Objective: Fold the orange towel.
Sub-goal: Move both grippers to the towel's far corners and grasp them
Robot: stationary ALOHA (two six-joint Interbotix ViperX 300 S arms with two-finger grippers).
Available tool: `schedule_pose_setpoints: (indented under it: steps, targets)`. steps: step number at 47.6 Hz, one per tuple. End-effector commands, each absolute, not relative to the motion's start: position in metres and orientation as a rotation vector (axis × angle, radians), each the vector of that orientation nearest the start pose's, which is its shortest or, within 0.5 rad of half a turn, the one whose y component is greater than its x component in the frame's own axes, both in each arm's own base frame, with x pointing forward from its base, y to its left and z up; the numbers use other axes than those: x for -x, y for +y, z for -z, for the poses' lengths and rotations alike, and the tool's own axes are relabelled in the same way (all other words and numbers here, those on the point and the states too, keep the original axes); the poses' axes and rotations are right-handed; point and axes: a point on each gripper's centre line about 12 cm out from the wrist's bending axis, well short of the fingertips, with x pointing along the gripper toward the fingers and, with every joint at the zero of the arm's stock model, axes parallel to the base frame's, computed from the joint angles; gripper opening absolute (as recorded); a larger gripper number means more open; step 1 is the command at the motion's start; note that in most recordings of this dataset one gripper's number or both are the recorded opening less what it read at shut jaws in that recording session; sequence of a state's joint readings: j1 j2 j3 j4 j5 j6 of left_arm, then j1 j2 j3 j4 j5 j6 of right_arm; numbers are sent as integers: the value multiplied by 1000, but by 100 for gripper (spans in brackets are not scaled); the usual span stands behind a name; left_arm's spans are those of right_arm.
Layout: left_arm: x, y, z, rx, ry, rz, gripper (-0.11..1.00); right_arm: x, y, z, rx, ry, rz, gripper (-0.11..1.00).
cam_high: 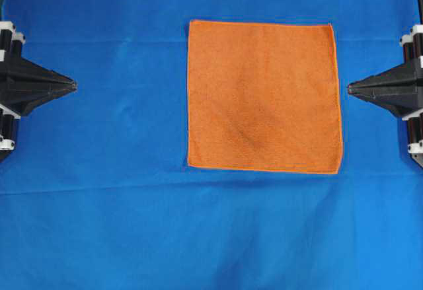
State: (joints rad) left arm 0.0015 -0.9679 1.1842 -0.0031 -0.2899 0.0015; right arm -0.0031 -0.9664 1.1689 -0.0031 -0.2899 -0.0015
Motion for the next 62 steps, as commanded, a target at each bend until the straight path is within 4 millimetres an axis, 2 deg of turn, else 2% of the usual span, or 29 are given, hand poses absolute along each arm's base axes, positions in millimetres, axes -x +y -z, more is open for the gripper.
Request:
schedule_pose_setpoints:
  steps: [1, 10, 16, 23, 31, 33, 37, 45, 48, 56, 62]
  targets:
    - [-203, 3, -294, 32, -77, -19, 1, -201, -2, -305, -4, -104, 10, 2]
    - [-218, 13, -286, 34, -58, -65, 1, -202, -12, -298, -18, -22, 61, 2]
    - [-233, 32, -274, 34, -28, -140, 1, -202, -27, -291, -37, 28, 134, 2]
    - [-256, 55, -257, 42, 48, -219, 1, -200, -57, -272, -86, 126, 280, 2]
    - [-297, 84, -236, 65, 151, -286, 3, -197, -92, -245, -146, 248, 445, 2]
    - [-306, 92, -231, 72, 171, -304, 9, -196, -100, -237, -158, 277, 483, 2]
    - [-323, 108, -214, 91, 222, -337, 29, -193, -118, -221, -187, 341, 559, 5]
    - [-349, 140, -181, 115, 309, -398, 79, -190, -149, -184, -242, 474, 667, 53]
    - [-357, 153, -168, 124, 336, -421, 90, -190, -157, -168, -255, 515, 689, 61]
    - [-365, 182, -129, 150, 410, -478, 89, -194, -173, -138, -277, 571, 722, 57]
    - [-370, 193, -105, 163, 450, -494, 88, -195, -184, -120, -288, 604, 740, 57]
